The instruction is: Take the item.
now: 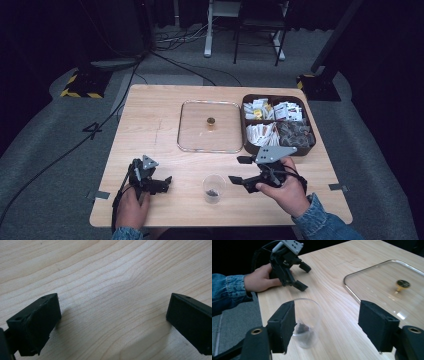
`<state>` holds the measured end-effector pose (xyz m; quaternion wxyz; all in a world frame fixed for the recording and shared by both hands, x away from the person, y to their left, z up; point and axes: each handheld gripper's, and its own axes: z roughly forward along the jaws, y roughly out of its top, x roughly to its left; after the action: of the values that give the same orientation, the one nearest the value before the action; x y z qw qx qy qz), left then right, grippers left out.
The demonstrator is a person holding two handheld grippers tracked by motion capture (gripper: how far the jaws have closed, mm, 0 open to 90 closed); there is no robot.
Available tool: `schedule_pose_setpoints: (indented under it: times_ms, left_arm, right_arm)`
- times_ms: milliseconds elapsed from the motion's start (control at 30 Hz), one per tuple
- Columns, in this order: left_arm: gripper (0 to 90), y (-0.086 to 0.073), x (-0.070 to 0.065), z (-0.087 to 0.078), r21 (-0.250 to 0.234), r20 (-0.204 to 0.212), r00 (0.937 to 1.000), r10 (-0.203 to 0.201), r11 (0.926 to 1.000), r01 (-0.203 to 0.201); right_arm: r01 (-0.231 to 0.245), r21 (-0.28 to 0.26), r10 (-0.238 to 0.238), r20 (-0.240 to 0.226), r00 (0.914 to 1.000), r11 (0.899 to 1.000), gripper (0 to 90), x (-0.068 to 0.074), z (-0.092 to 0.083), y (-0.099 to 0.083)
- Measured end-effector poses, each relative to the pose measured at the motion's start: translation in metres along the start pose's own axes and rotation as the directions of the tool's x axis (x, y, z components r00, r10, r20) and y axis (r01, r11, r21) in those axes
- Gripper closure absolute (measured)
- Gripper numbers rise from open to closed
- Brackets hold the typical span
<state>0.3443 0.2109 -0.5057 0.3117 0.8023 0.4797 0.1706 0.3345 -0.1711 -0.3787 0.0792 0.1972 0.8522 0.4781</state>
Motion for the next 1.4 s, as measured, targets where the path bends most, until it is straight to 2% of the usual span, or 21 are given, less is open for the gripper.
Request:
schedule_pose_setpoints:
  times_ms: [467,600,1000,1233,1400]
  left_arm:
    - [0.0,0.0,-0.002,0.0,-0.003,-0.011,0.9998,-0.016,0.9999,0.016]
    - [0.0,0.0,-0.002,0.0,-0.003,-0.014,0.9998,-0.016,0.9999,0.016]
    - [0.0,0.0,-0.002,0.0,-0.002,-0.014,0.9998,-0.016,0.9999,0.016]
    - [0.0,0.0,-0.003,0.0,-0.004,-0.015,0.9997,-0.018,0.9998,0.018]
    - [0.0,0.0,-0.002,0.0,-0.003,-0.015,0.9998,-0.017,0.9999,0.017]
  right_arm:
    - [-0.05,0.035,0.047,0.098,0.9941,0.998,21.7,-0.03,-0.034,-0.022]
    - [-0.067,0.043,0.06,0.144,0.9878,0.997,19.1,-0.043,-0.044,-0.035]
    - [-0.131,0.05,0.118,0.213,0.9699,0.99,17.6,-0.069,-0.058,-0.065]
    - [-0.18,0.072,0.152,0.29,0.9448,0.981,16.4,-0.091,-0.06,-0.094]
    - [-0.201,0.092,0.165,0.302,0.9388,0.975,16.4,-0.103,-0.059,-0.114]
